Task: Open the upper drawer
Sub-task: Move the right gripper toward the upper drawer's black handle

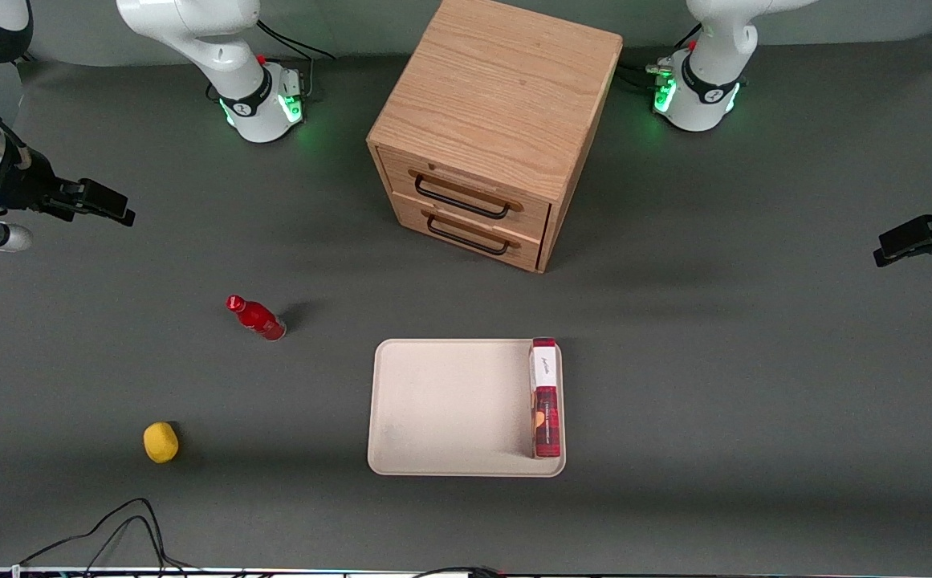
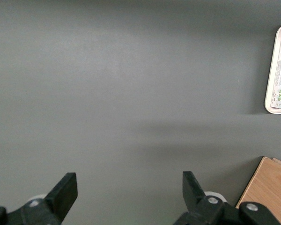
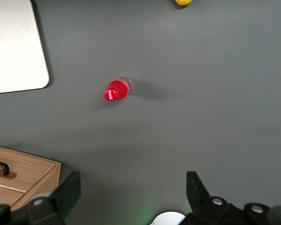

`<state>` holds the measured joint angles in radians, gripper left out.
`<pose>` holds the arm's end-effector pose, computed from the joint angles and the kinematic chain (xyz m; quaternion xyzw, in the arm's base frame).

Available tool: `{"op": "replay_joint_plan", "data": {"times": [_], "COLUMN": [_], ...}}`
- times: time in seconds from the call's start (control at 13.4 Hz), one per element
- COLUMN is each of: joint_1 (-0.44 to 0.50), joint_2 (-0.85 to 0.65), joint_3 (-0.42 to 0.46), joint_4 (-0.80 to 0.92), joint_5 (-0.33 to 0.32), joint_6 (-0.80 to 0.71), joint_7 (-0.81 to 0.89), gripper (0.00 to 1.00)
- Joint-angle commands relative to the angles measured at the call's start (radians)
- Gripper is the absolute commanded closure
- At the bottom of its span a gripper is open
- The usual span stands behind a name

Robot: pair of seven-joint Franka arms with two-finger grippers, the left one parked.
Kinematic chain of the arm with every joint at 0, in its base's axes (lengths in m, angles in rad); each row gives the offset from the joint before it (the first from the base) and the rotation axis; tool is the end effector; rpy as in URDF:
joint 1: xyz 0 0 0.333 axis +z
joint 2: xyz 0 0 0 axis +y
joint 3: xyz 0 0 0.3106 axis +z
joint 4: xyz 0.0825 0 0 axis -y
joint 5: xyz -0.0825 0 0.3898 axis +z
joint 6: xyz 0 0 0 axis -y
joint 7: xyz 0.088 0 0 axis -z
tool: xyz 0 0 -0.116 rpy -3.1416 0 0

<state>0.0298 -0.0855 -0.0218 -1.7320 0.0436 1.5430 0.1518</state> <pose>0.5261 0.0090 0.5779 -0.9958 0.0722 0.0534 0.0185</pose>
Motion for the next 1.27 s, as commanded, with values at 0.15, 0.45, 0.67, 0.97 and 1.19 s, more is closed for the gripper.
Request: {"op": "replay_joint_plan", "data": {"times": [0.15, 0.45, 0.67, 0.97, 1.19], "joint_1": [-0.001, 0.013, 0.015, 0.015, 0.016], "joint_2": [-0.017, -0.002, 0.03, 0.079, 0.117], "joint_3": [-0.006, 0.025, 0.09, 0.194, 0.249], "joint_4": [-0.012, 0.021, 0.067, 0.149, 0.181], "joint_5": [-0.008, 0.033, 0.065, 0.067, 0.071], "joint_6": [-0.012, -0.015, -0.02, -0.015, 0.0], "joint_7": [0.003, 0.006, 0.003, 0.003, 0.012], "gripper": [0.0, 0.0, 0.0, 0.0, 0.0]}}
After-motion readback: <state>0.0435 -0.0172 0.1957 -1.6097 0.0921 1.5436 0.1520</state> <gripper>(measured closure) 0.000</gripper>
